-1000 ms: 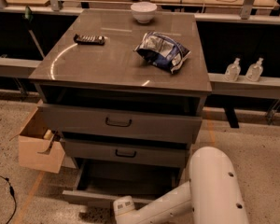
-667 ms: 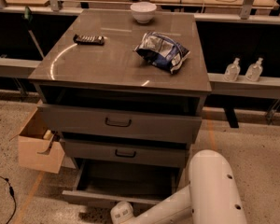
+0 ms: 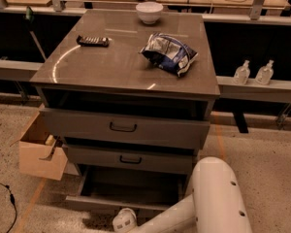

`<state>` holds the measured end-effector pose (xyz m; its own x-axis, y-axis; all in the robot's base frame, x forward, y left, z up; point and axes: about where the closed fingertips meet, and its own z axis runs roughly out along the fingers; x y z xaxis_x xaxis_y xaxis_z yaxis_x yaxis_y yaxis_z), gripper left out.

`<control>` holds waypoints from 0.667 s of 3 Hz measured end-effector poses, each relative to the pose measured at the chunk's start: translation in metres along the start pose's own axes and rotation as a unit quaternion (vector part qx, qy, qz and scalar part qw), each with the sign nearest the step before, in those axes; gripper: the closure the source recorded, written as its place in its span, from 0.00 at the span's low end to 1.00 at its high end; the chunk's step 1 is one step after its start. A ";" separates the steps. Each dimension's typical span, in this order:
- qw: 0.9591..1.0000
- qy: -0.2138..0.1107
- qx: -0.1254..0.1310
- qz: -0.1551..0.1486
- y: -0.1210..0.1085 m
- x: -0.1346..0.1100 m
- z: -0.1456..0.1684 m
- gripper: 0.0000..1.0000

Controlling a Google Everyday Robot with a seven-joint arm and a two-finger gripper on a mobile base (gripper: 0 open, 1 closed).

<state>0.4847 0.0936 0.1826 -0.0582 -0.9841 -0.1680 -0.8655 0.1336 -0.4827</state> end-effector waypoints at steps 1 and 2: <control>1.000 0.002 0.019 -0.008 -0.014 -0.002 0.015 1.00; 0.999 0.007 0.036 -0.016 -0.030 -0.001 0.032 1.00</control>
Offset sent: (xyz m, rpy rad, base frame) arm 0.0698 -0.0015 -0.0196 -0.0532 -0.1167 0.0132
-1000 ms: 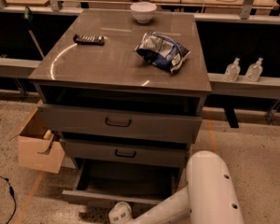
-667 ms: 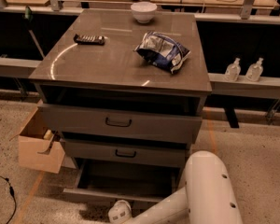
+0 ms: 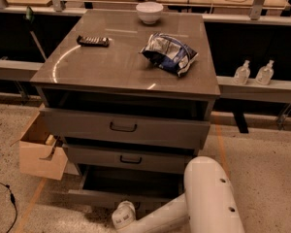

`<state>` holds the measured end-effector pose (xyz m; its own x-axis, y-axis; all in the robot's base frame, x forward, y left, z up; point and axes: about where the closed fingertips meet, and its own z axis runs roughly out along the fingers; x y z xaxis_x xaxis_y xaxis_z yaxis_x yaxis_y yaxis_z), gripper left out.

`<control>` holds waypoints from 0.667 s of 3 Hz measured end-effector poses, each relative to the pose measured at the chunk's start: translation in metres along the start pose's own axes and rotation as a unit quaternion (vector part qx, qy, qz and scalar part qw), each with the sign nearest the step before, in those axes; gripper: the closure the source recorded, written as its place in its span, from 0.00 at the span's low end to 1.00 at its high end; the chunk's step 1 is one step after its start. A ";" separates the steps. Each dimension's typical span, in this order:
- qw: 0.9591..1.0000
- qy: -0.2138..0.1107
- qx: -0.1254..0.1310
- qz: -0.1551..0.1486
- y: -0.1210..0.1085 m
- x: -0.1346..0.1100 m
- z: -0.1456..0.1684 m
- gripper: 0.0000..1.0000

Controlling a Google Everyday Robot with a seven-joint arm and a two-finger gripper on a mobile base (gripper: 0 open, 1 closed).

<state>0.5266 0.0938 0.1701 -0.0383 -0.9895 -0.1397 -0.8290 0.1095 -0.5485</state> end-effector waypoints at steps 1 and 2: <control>1.000 0.005 0.013 -0.005 -0.015 0.005 0.015 1.00; 1.000 0.013 0.022 -0.011 -0.029 0.014 0.027 1.00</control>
Offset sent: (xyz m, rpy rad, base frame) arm 0.0627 -0.0255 -0.0112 -0.0621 -0.0699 0.0000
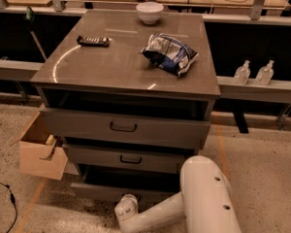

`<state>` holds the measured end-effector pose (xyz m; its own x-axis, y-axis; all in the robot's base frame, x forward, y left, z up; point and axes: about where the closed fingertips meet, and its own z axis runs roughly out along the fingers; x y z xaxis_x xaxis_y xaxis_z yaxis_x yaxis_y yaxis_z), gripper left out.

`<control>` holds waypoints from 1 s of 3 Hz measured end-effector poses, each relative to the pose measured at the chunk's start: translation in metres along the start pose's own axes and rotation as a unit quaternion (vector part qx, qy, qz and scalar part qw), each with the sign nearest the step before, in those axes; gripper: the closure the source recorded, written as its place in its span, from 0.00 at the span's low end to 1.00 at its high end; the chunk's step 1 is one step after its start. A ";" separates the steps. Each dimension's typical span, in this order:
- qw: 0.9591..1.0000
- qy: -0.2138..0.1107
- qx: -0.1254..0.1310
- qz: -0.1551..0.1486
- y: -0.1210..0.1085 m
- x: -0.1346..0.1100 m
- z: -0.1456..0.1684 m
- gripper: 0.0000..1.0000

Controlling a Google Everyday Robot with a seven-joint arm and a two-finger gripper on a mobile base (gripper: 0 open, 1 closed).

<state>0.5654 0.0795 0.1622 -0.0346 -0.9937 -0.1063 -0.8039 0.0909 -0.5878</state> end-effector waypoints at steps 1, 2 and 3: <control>1.000 0.007 0.012 -0.006 -0.016 0.009 0.010 1.00; 1.000 0.010 0.024 -0.011 -0.032 0.013 0.019 1.00; 0.999 0.007 0.044 -0.017 -0.059 0.008 0.032 1.00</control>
Offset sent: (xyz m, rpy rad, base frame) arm 0.0582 -0.0190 0.0066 -0.0424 -0.0813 0.0052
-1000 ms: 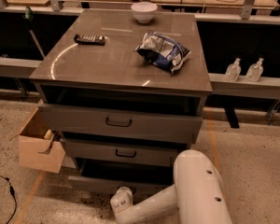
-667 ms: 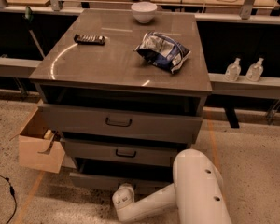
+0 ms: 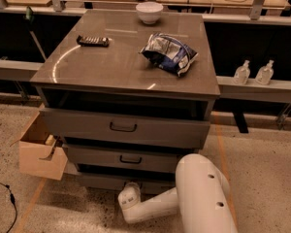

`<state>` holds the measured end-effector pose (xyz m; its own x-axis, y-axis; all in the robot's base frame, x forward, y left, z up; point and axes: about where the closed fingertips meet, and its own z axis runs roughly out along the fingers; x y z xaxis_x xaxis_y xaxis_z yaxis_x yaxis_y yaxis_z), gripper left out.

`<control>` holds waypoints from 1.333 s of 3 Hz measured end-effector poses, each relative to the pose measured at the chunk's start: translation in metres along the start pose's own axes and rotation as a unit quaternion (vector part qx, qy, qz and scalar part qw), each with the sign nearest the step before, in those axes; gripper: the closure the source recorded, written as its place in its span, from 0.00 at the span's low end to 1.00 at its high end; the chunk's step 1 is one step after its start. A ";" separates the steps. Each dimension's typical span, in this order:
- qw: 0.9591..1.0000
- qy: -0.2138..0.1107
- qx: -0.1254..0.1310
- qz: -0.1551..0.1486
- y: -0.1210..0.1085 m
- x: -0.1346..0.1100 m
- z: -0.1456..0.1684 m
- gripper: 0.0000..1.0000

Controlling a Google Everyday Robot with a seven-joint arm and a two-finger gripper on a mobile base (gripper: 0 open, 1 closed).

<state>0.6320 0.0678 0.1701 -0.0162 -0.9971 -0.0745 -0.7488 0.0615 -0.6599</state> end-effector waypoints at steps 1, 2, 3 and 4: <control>1.000 0.000 0.000 0.000 0.000 0.000 0.000 1.00; 1.000 0.006 -0.006 0.006 0.005 0.001 -0.019 1.00; 1.000 0.006 -0.006 0.006 0.006 0.001 -0.019 1.00; 1.000 0.006 -0.006 0.007 0.008 0.001 -0.021 1.00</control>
Offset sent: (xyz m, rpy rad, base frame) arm -0.0396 -0.0016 0.0239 -0.0012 0.0312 -0.0301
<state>0.6126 0.0663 0.1804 -0.0342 -0.9967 -0.0742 -0.7559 0.0743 -0.6504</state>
